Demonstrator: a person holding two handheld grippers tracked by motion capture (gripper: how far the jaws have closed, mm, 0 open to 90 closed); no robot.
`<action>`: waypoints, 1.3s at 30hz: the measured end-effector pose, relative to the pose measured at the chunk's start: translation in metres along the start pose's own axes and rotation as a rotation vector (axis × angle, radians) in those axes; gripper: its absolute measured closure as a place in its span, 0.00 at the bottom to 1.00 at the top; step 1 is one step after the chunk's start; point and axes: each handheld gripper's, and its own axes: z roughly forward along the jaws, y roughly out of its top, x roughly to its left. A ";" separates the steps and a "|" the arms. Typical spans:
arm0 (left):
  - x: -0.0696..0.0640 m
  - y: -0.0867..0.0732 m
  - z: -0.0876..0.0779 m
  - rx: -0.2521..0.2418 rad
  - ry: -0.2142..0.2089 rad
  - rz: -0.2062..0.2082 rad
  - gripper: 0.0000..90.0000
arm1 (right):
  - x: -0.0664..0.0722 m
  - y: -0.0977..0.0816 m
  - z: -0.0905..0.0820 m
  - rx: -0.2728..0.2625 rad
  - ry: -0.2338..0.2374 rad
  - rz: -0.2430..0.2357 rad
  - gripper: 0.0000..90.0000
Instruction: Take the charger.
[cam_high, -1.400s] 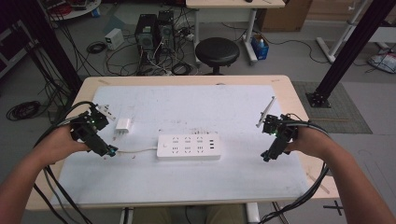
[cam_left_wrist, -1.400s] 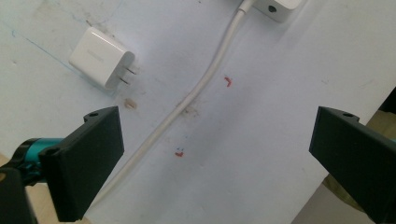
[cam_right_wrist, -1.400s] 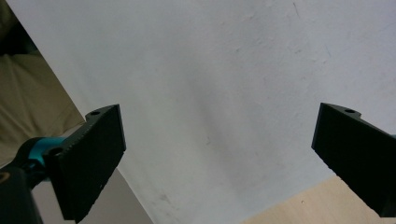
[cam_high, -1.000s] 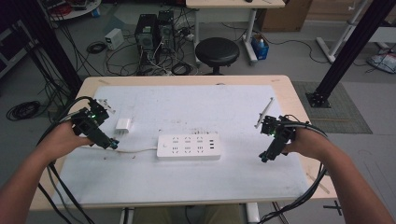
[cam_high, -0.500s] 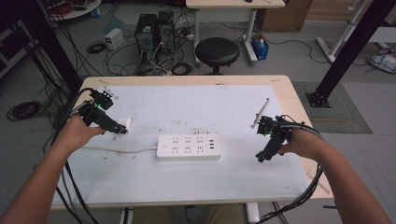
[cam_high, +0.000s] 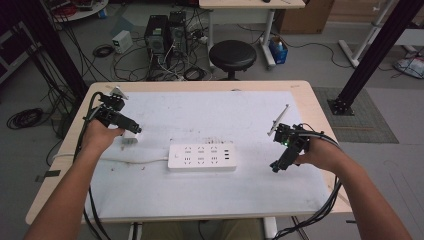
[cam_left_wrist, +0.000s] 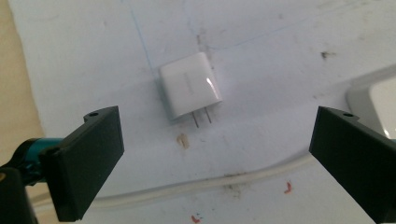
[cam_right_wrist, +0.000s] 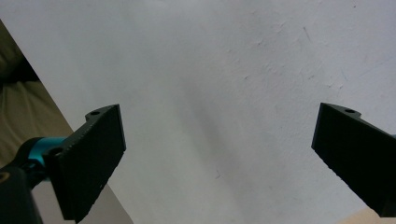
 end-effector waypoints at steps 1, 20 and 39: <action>0.002 0.001 0.004 0.009 0.003 -0.019 0.03 | -0.001 -0.001 0.000 -0.002 -0.001 -0.006 0.02; 0.008 0.001 0.063 -0.009 0.061 -0.187 0.03 | 0.003 0.001 0.007 0.014 0.054 0.000 0.02; 0.012 -0.005 0.093 0.022 0.050 -0.217 0.20 | -0.003 -0.003 0.013 0.008 0.080 0.025 0.02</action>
